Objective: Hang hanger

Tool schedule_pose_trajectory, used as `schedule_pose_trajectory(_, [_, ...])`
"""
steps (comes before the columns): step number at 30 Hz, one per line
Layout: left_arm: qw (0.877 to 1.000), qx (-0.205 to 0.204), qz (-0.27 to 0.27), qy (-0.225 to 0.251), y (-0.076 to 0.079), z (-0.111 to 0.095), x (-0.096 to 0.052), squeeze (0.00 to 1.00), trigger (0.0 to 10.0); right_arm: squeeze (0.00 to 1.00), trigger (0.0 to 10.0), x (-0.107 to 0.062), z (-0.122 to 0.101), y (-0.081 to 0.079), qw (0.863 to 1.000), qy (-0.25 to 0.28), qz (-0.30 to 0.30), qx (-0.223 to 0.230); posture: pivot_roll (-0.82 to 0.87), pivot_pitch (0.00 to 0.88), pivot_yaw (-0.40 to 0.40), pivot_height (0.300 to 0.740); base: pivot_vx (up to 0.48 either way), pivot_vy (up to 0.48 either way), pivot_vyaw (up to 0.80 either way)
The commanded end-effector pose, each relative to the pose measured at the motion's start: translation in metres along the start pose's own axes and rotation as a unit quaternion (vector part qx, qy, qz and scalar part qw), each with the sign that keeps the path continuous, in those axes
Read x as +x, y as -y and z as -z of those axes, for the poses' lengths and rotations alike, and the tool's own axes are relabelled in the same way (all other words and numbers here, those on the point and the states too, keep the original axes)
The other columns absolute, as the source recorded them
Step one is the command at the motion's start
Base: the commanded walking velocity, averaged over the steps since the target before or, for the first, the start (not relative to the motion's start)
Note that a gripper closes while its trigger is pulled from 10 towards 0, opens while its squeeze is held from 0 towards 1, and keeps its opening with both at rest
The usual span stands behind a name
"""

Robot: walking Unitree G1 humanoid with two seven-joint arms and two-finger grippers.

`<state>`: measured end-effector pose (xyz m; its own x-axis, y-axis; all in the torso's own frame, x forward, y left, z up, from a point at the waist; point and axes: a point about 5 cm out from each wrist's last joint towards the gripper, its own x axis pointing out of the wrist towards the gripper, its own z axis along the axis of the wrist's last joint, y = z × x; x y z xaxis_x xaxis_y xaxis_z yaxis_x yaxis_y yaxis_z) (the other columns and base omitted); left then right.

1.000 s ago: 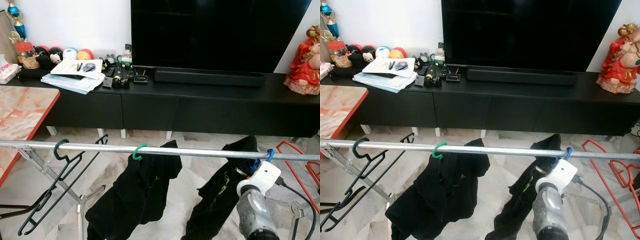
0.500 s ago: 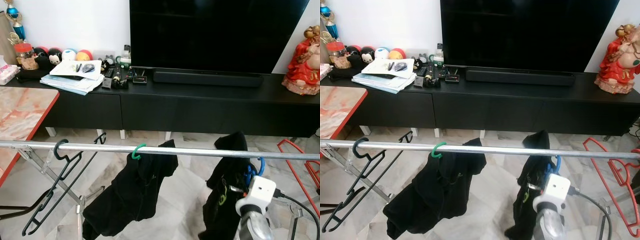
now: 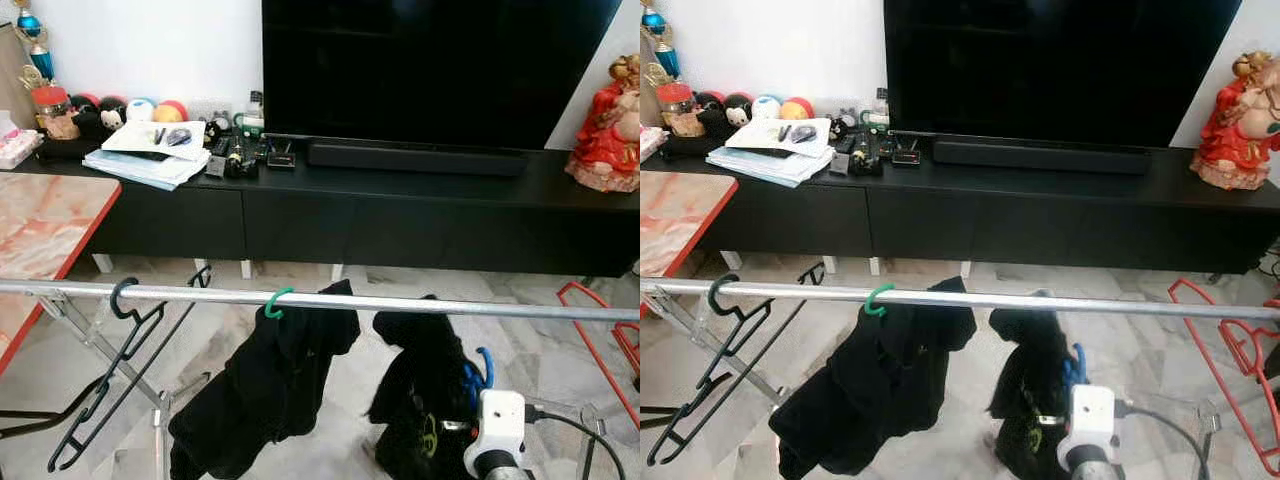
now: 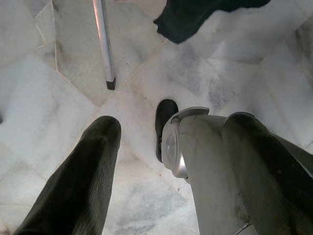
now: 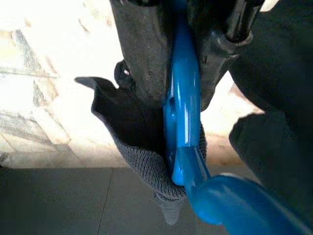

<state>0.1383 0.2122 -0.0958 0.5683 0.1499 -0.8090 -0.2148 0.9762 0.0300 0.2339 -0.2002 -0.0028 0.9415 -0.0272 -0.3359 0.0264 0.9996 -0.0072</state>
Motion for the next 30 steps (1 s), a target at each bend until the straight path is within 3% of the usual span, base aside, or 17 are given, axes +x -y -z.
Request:
schedule_pose_trajectory(1, [1.000,0.005,0.003,-0.012,0.001,0.005,-0.001,0.00,10.0,0.00,0.0,0.002,0.010,0.006,1.000,-0.027,0.015,0.008,0.14,0.008,-0.088,0.740,0.000,0.000,0.00])
schedule_pose_trajectory(2, [1.000,0.005,0.003,-0.012,0.001,0.005,-0.001,0.00,10.0,0.00,0.0,0.002,0.010,0.006,1.000,-0.027,0.015,0.008,0.14,0.008,-0.088,0.740,0.000,0.000,0.00])
schedule_pose_trajectory(4, [1.000,0.006,0.004,-0.012,0.001,0.005,-0.001,0.00,10.0,0.00,6.6,0.002,0.034,0.007,0.995,-0.096,0.024,0.031,0.13,0.009,-0.085,0.740,0.000,0.000,0.00])
schedule_pose_trajectory(5, [1.000,0.006,0.004,-0.012,0.001,0.005,-0.001,0.00,10.0,0.00,6.6,0.002,0.034,0.007,0.995,-0.096,0.024,0.031,0.13,0.009,-0.085,0.740,0.000,0.000,0.00])
schedule_pose_trajectory(6, [1.000,0.006,0.004,-0.012,0.001,0.005,-0.001,0.00,10.0,0.00,9.9,0.001,0.041,0.006,0.992,-0.120,0.021,0.034,0.13,0.010,-0.082,0.740,0.000,0.000,0.00])
schedule_pose_trajectory(7, [1.000,0.007,0.004,-0.012,0.001,0.005,-0.001,0.00,10.0,0.00,10.0,-0.001,0.051,0.008,0.987,-0.154,0.029,0.038,0.13,0.012,-0.080,0.740,0.000,0.000,0.00])
schedule_pose_trajectory(17, [1.000,0.006,0.003,-0.012,0.001,0.005,-0.001,0.00,10.0,0.00,10.0,-0.017,0.084,0.001,0.966,-0.259,-0.008,0.013,0.16,0.020,-0.075,0.740,0.000,0.000,0.00])
schedule_pose_trajectory(30, [1.000,0.009,0.004,-0.014,0.000,0.006,-0.001,0.00,10.0,0.00,10.0,-0.025,0.092,0.004,0.963,-0.267,0.021,0.019,0.15,0.029,-0.069,0.740,0.000,0.000,0.00])
